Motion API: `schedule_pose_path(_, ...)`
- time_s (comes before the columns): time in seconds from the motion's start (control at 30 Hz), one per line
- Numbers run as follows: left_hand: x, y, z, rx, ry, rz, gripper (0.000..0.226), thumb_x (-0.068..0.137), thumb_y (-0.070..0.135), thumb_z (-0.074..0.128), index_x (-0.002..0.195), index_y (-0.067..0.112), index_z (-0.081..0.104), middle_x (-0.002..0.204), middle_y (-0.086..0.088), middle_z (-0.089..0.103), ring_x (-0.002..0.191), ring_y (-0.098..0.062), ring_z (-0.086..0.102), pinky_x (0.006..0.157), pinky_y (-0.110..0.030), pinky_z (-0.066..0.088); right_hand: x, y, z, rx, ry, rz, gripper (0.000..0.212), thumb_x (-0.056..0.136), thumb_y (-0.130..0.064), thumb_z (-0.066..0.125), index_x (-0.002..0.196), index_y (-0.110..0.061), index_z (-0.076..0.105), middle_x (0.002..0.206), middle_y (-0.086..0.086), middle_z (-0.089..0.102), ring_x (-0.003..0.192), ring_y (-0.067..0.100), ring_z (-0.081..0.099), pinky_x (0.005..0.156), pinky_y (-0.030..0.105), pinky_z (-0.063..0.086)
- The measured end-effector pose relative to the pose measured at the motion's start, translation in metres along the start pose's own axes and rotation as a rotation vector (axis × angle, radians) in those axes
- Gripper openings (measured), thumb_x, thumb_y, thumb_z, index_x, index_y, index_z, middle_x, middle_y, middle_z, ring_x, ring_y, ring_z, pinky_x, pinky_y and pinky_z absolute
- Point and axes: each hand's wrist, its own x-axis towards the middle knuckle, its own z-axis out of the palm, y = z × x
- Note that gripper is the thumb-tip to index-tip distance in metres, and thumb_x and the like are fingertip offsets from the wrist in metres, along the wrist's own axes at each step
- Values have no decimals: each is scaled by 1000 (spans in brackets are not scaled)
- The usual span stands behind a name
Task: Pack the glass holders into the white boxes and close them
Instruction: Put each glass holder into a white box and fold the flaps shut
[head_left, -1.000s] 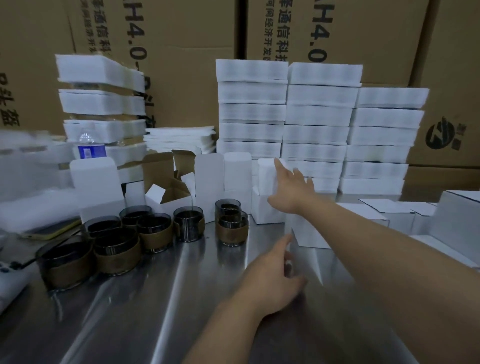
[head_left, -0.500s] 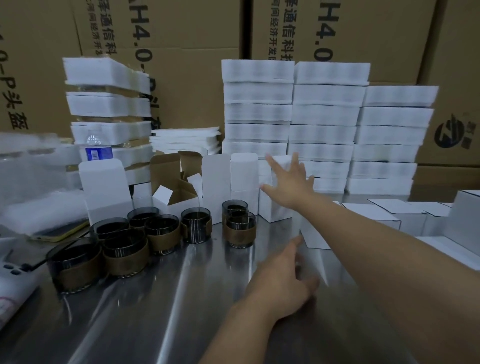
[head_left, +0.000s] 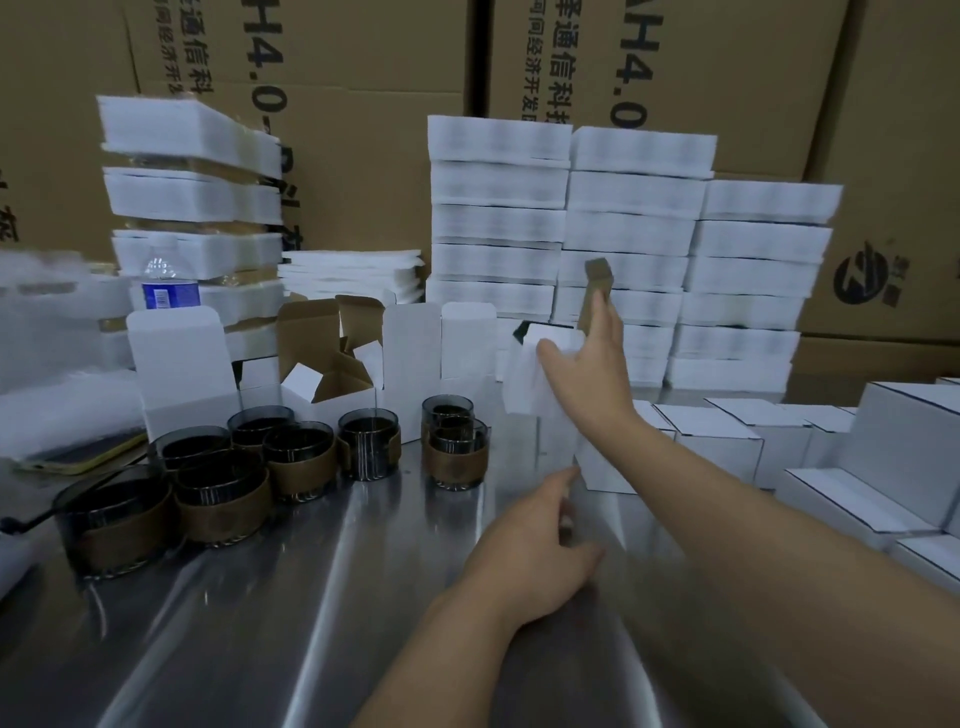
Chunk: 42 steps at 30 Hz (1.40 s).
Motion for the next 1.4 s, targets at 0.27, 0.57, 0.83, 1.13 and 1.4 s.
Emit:
schedule_pose_path(0.27,-2,13,-9,90,348,-37,14,86,23,59,99,30,56,103,14,59,99,-8,56,88,-29,47,-65,-7,-74,278,137,18,110,62,-62,71,149,-35,9,137,-28,15,121,-16,16,92,4,16)
schedule_pose_path(0.57,-3,3,-18,336,586,-200,59,84,24,64,136,28,37,149,3,20,136,-20,18,111,-38,25,-126,18,-75,211,-131,-50,74,79,-37,72,128,-56,20,133,-38,23,115,-34,18,90,-9,17)
schedule_pose_path(0.83,-1,-3,-23,282,656,-309,78,85,24,62,149,26,19,152,-10,19,139,-31,18,110,-47,25,-124,26,-77,151,-163,-89,30,78,-34,51,104,-41,38,115,-16,43,80,-7,46,72,5,36)
schedule_pose_path(1.13,15,-6,-14,539,458,-401,72,91,40,52,148,27,10,159,-13,-3,145,-37,2,115,-50,16,-130,30,-79,153,-185,-102,30,77,-37,51,101,-37,33,106,-18,45,105,-7,45,82,3,35)
schedule_pose_path(1.4,12,-3,-14,528,605,-248,29,91,32,59,106,17,41,152,-12,22,132,-31,36,101,-43,40,-133,29,-82,178,-130,-45,39,70,-43,56,100,-39,32,100,-13,51,91,-4,52,74,9,42)
